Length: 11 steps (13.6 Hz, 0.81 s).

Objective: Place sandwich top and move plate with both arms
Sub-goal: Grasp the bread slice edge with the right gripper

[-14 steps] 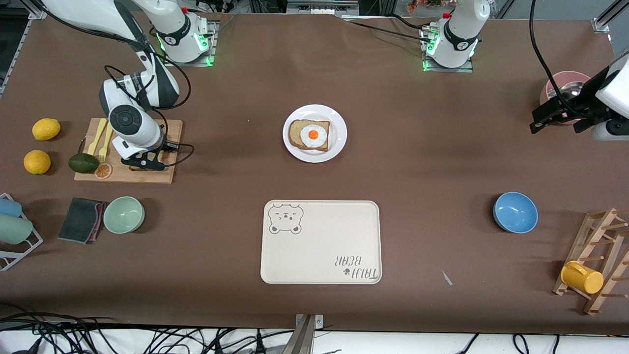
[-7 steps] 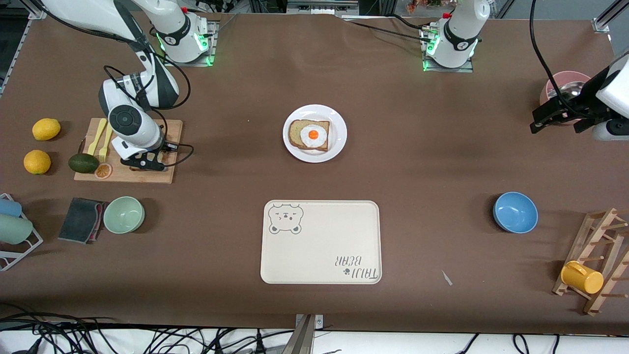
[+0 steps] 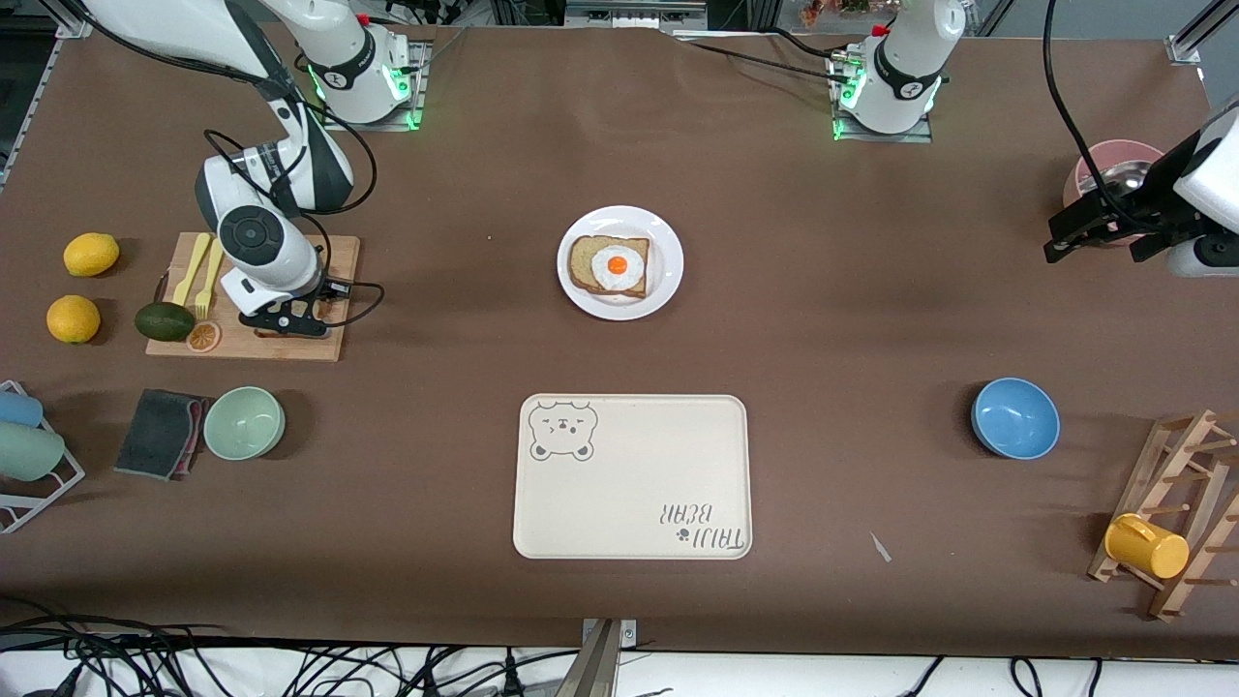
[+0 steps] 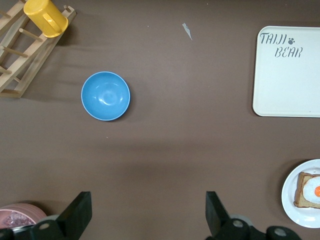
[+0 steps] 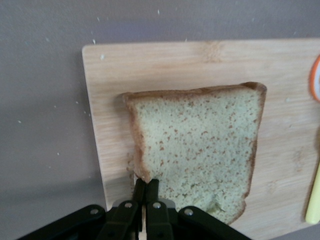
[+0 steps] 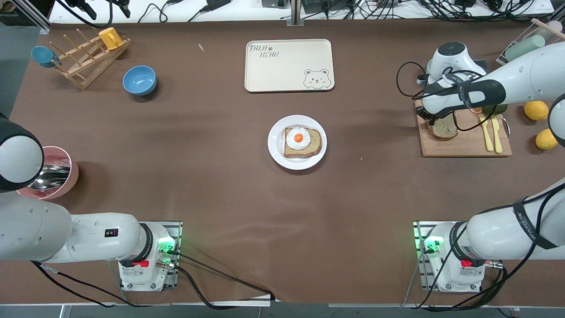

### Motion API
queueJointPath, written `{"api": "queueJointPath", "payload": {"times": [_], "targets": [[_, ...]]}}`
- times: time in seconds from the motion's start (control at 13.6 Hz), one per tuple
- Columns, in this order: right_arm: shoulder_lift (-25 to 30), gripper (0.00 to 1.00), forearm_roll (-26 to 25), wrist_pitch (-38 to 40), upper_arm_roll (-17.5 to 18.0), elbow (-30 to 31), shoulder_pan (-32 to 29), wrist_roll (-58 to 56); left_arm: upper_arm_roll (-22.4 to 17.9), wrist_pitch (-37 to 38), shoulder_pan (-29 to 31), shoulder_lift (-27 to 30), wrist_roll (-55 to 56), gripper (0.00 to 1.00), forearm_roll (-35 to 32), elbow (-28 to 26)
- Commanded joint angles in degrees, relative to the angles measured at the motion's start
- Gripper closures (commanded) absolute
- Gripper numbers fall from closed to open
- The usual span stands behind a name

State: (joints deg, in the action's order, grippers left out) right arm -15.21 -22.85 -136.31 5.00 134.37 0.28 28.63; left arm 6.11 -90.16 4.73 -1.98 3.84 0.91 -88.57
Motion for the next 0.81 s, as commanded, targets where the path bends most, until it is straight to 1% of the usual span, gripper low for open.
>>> {"api": "queueJointPath", "payload": {"times": [0.0,0.15,0.37,0.52,0.66,0.74], "targets": [[1.6,1.0,-1.1,6.9,0.2,-4.4,0.1,-2.3,0.1,1.1,0.3,0.0,-0.8,0.0,1.3,0.8],[1.6,1.0,-1.1,15.1,0.5,-9.2,0.1,-3.1,0.1,1.2,0.3,-0.1,-0.8,0.0,1.3,0.8],[1.5,1.0,-0.4,20.9,2.7,-14.4,0.1,-4.5,0.1,1.2,0.3,-0.1,-0.8,0.0,1.3,0.8],[1.4,1.0,0.0,25.4,5.7,-17.7,0.1,-4.5,0.1,1.2,0.2,0.0,-0.8,0.0,1.3,0.8],[1.8,1.0,0.2,26.5,9.4,-19.1,0.1,-4.6,0.1,1.1,0.1,0.0,-0.7,0.0,1.3,0.8],[1.8,1.0,2.5,27.1,11.2,-19.8,0.1,-4.1,0.1,1.2,0.2,-0.1,-0.7,0.0,1.3,0.8]]}}
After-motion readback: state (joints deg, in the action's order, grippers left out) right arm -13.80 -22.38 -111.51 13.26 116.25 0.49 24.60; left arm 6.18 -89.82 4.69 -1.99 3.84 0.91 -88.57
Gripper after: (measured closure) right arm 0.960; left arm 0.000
